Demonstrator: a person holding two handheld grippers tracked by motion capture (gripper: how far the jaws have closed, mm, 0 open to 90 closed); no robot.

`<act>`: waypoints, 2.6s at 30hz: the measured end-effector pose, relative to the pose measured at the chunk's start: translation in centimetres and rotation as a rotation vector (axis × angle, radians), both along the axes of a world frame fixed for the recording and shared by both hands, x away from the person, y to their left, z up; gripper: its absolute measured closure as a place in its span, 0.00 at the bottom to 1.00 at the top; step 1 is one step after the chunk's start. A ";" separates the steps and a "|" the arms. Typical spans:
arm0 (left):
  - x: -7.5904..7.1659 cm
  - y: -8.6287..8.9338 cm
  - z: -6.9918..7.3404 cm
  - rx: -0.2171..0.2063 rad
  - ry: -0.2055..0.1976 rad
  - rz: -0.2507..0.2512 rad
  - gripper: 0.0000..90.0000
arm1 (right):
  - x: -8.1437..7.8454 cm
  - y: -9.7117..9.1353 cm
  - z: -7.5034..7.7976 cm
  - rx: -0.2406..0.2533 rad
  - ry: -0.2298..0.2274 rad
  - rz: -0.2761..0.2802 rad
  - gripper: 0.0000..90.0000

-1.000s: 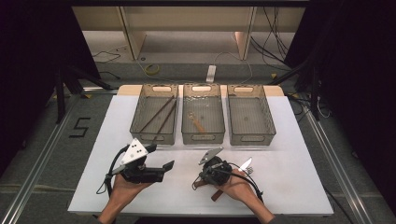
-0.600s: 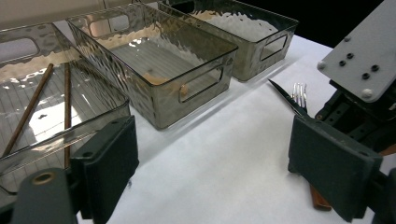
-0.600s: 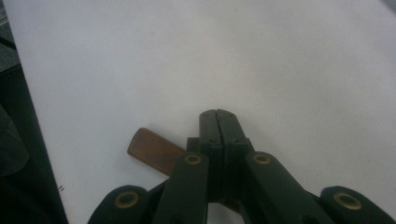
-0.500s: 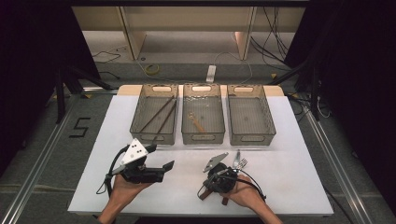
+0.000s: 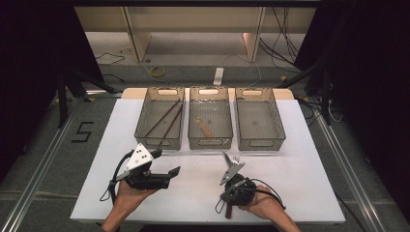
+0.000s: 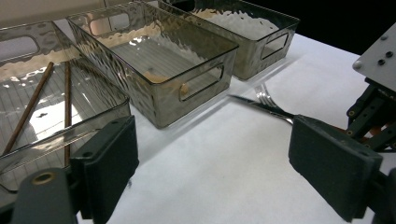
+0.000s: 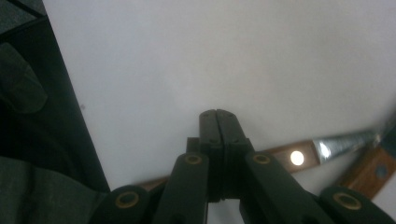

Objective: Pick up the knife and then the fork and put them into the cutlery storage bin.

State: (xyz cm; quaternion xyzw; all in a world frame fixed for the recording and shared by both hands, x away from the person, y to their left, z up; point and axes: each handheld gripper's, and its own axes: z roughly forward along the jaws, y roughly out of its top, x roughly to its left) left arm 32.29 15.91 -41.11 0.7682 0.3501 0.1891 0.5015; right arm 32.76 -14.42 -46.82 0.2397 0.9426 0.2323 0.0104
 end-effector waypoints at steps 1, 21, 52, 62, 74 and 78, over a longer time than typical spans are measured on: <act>0.0 0.0 0.0 0.000 0.000 0.000 0.17 | -0.1 -0.3 0.0 -0.008 0.002 0.004 1.00; 0.0 0.0 0.0 0.000 0.001 0.005 0.17 | -0.6 -3.6 0.5 -0.088 -0.037 -0.059 1.00; 0.0 0.0 -0.1 0.005 -0.004 0.006 0.17 | 3.8 -6.3 4.1 -0.009 -0.109 -0.160 0.46; 0.0 0.0 -0.1 0.005 -0.003 0.009 0.17 | 5.8 -5.3 2.9 -0.084 -0.058 -0.140 0.41; -0.1 0.0 -0.1 0.004 -0.003 0.009 0.17 | 6.6 -4.5 1.9 -0.135 -0.018 -0.095 0.57; -0.1 0.0 -0.1 0.004 -0.004 0.010 0.17 | 6.7 -4.4 1.6 -0.146 -0.002 -0.076 0.64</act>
